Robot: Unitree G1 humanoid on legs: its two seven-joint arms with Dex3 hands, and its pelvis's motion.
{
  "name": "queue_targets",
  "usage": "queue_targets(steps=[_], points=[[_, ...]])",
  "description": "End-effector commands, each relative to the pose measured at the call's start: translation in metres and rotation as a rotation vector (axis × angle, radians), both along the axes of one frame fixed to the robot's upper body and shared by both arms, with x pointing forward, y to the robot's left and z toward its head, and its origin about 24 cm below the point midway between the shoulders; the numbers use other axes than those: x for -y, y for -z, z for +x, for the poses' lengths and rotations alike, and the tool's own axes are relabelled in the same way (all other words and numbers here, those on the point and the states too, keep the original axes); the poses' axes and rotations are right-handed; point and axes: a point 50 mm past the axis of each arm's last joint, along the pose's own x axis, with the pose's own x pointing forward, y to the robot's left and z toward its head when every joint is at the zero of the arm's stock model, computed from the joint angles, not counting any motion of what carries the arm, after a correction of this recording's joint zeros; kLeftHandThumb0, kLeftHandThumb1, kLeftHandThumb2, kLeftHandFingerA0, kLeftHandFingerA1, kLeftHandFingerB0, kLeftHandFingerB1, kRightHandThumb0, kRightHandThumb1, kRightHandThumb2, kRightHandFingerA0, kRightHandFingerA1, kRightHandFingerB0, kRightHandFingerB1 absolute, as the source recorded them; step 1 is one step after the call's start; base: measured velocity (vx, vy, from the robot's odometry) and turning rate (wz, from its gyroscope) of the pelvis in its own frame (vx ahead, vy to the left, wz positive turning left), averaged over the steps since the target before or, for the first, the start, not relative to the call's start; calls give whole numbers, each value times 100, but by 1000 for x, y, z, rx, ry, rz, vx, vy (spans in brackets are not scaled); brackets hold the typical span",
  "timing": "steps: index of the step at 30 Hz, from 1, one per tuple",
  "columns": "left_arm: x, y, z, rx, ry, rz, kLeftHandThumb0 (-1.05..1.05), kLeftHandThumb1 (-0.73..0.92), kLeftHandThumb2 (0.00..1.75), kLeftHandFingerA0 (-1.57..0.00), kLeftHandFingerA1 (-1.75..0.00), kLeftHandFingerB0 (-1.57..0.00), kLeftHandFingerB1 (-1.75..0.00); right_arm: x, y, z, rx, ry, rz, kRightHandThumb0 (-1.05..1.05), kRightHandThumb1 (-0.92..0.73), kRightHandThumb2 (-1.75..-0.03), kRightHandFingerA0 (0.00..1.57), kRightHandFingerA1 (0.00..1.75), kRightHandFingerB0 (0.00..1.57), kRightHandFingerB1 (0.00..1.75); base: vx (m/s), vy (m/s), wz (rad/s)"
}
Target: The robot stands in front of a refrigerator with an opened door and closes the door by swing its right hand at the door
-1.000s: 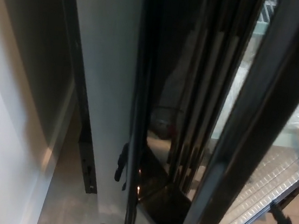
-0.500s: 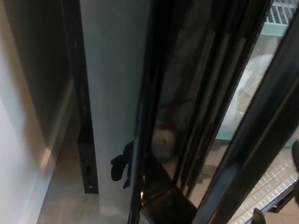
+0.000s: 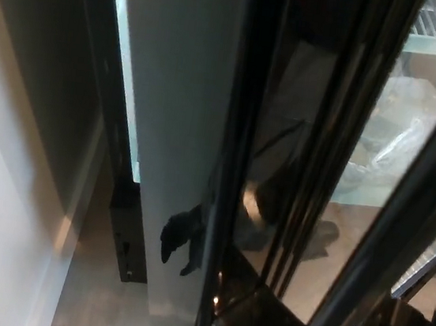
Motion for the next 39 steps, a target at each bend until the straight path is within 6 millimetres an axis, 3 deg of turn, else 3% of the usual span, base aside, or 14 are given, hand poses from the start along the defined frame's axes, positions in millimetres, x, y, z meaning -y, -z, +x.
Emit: queue_targets(steps=[1, 2, 4, 7, 11, 15, 16, 19, 23, 24, 26, 32, 36, 39], points=[[-3, -1, -2, -20, 36, 11, -59, 67, 97, -35, -52, -25, -46, -48, -6, 49, 121, -34, -514, -64, -89, -69, 1, 16, 5, 21, 0, 0, 0], [-3, -1, -3, -23, 37, 13, -59, 67, 98, -35, -52, -24, -45, -49, -3, 56, 109, -21, -535, -72, -74, -104, 0, 20, 13, 26, 0, 0, 0], [-4, 0, -3, -26, 34, 11, -59, 67, 97, -35, -51, -25, -45, -50, 2, 68, 83, 2, -569, -71, -77, -108, 0, 19, 6, 23, 0, 0, 0], [-4, 0, -3, -25, 29, 5, -59, 67, 97, -35, -51, -25, -45, -50, 5, 75, 62, 16, -589, -71, -77, -108, 0, 19, 6, 23, 0, 0, 0], [0, 1, -4, -29, 50, 8, -57, 67, 98, -36, -52, -24, -46, -46, 23, 133, -186, 61, -687, -76, -75, -103, 2, 22, 10, 26, 0, 0, 0], [0, 1, -4, -29, 50, 7, -57, 67, 98, -36, -52, -24, -46, -45, 25, 142, -207, 73, -704, -76, -75, -103, 2, 22, 10, 26, 0, 0, 0], [1, 3, -6, -37, 54, 8, -60, 68, 97, -34, -51, -25, -45, -44, 30, 151, -259, 90, -743, -70, -69, -100, 2, 32, 9, 35, 2, 1, 8], [4, 5, -6, -43, 69, 9, -60, 68, 98, -34, -51, -24, -45, -37, 37, 173, -369, 150, -846, -68, -69, -101, 2, 35, 5, 35, 14, 2, 5], [3, 2, -1, -33, 69, 10, -59, 67, 98, -35, -52, -24, -45, -33, 33, 183, -403, 167, -868, -68, -73, -106, 4, 34, 3, 31, 0, 0, 0], [3, 2, -1, -31, 66, 8, -58, 67, 98, -36, -52, -24, -45, -32, 32, 183, -404, 168, -869, -77, -78, -107, 8, 29, 8, 27, 0, 0, 0], [3, 2, -2, -33, 62, 3, -59, 67, 98, -35, -52, -23, -45, -30, 32, 183, -394, 172, -867, -68, -75, -109, 3, 32, 3, 30, 0, 0, 0], [1, 1, -2, -37, 75, 11, -58, 67, 98, -35, -52, -23, -45, -19, 30, 180, -356, 164, -820, -76, -78, -107, 7, 28, 7, 27, 0, 0, 0], [2, 2, -1, -37, 80, 5, -57, 66, 98, -36, -53, -24, -46, 0, 33, 168, -339, 163, -768, -78, -81, -112, 0, 22, 7, 23, 0, 0, 0], [2, 1, 0, -32, 77, 2, -56, 66, 98, -37, -53, -24, -46, 12, 42, 151, -352, 147, -721, -75, -78, -107, 6, 25, 6, 25, 0, 0, 0]])
